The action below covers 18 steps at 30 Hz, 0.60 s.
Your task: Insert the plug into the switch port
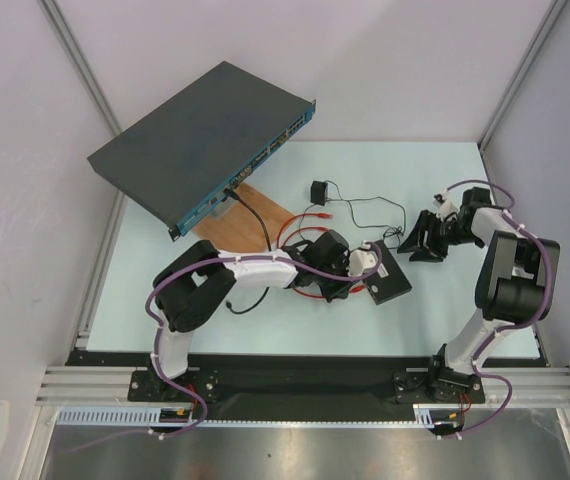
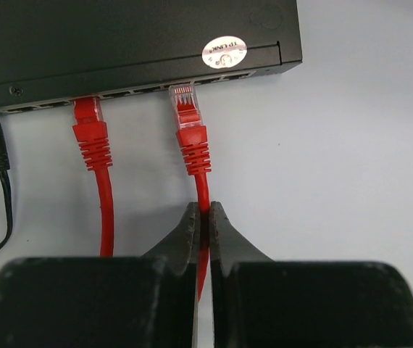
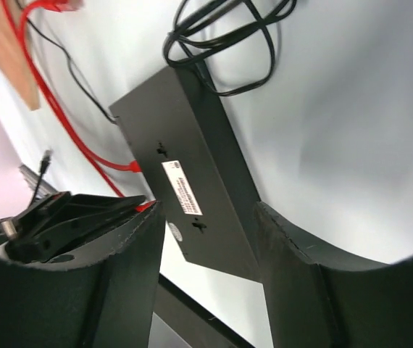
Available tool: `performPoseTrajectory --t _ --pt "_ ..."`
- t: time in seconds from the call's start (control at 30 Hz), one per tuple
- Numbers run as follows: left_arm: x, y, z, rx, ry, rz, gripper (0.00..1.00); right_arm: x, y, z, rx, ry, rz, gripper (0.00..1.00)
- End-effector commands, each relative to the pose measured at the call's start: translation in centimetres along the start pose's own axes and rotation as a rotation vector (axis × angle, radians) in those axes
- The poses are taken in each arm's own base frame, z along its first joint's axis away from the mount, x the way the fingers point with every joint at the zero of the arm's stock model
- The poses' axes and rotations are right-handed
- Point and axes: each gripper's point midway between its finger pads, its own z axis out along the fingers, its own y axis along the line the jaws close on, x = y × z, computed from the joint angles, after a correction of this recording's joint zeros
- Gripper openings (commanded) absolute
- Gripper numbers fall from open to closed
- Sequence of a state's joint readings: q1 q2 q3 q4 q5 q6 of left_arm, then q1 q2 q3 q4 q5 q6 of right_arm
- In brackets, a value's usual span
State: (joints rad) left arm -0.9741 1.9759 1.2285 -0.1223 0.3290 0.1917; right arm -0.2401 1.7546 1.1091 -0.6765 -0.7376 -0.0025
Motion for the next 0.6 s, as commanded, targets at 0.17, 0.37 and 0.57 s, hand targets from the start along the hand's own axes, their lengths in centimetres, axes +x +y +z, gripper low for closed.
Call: performPoseTrajectory --t 0.17,0.37,0.57 --pt "-2.7 -0.3 0.1 0.030 -0.055 0.008 0.00 2.5 -0.8 1.6 0.014 0.095 -0.044 0.51" --pt "-2.5 -0.6 0.2 0.047 -0.042 -0.008 0.00 3.0 -0.3 1.9 -0.008 0.106 -0.043 0.46" --pt "-1.4 -1.2 0.2 0.074 -0.005 -0.037 0.00 3.2 -0.2 2.2 -0.017 0.115 -0.018 0.44"
